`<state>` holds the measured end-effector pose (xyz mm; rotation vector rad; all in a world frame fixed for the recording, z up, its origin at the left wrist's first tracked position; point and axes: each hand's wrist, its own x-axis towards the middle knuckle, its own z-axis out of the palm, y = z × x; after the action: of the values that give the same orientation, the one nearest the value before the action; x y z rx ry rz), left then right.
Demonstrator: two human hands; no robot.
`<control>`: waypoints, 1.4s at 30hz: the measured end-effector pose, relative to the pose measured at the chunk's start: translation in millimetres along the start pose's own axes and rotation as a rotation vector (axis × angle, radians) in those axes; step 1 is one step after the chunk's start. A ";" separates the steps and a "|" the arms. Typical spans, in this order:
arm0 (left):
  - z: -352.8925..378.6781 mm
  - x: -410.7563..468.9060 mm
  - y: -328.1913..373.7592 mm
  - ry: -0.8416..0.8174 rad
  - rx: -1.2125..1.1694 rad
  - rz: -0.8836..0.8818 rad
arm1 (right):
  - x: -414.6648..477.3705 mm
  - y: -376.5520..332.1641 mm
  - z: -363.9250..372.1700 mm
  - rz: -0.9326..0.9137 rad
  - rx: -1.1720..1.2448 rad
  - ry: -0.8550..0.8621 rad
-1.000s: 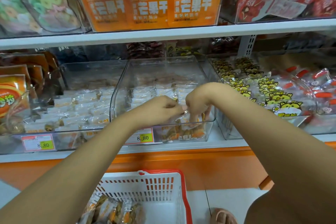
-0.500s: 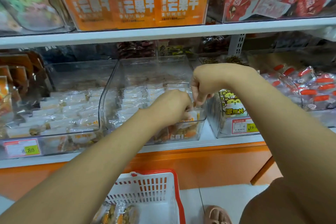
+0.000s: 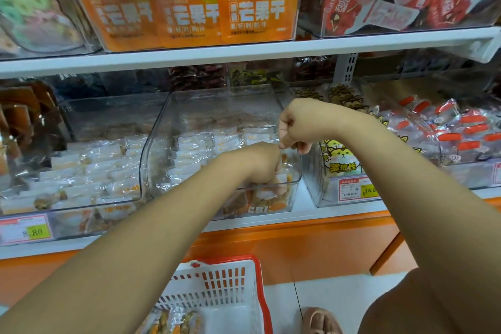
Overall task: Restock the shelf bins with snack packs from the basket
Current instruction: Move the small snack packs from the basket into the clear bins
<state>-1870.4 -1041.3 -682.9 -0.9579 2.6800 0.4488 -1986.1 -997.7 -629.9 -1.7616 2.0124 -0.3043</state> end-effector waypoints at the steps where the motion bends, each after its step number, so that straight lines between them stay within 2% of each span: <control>1: 0.1 -0.4 0.8 -0.003 0.006 0.001 | -0.4 0.9 0.3 -0.005 0.011 0.012; 5: 4.9 0.7 -6.1 0.024 -0.006 -0.012 | -7.1 7.3 2.6 -0.040 0.080 0.072; 9: 9.2 -10.3 -15.7 0.180 -0.138 0.029 | -23.0 15.3 11.2 -0.066 0.090 0.225; 11: 7.4 -26.7 -16.5 0.338 -0.162 0.040 | -30.8 15.0 19.7 -0.071 0.039 0.308; 15: 17.7 -78.7 -20.1 0.825 -0.241 0.058 | -51.9 4.1 34.3 -0.121 0.025 0.412; 17: 36.3 -105.9 -29.7 0.864 -0.303 0.013 | -61.4 -3.0 45.5 -0.151 0.035 0.431; 20: 82.2 -140.1 -54.6 0.739 -0.309 -0.066 | -68.9 -20.7 81.2 -0.193 -0.023 0.315; 24: 150.6 -165.4 -104.6 0.492 -0.315 -0.245 | -66.4 -43.0 150.4 -0.240 -0.156 -0.051; 27: 202.4 -178.4 -143.6 0.289 -0.352 -0.435 | -50.3 -41.6 214.2 -0.182 -0.199 -0.304; 31: 257.2 -200.5 -170.7 0.113 -0.357 -0.628 | -34.2 -24.6 295.5 -0.091 -0.152 -0.534; 34: 284.9 -205.9 -176.8 0.025 -0.287 -0.683 | -27.2 -0.1 352.3 -0.024 -0.201 -0.736; 37: 297.8 -198.5 -176.8 -0.080 -0.255 -0.685 | -30.4 11.3 391.8 -0.034 -0.301 -0.887; 42: 307.2 -193.4 -168.4 -0.191 -0.221 -0.652 | -28.5 19.6 427.9 -0.053 -0.349 -1.028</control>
<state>-1574.1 -941.4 -932.6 -1.6660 2.0168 0.6468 -1801.6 -913.6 -1008.3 -1.6291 1.2850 0.8278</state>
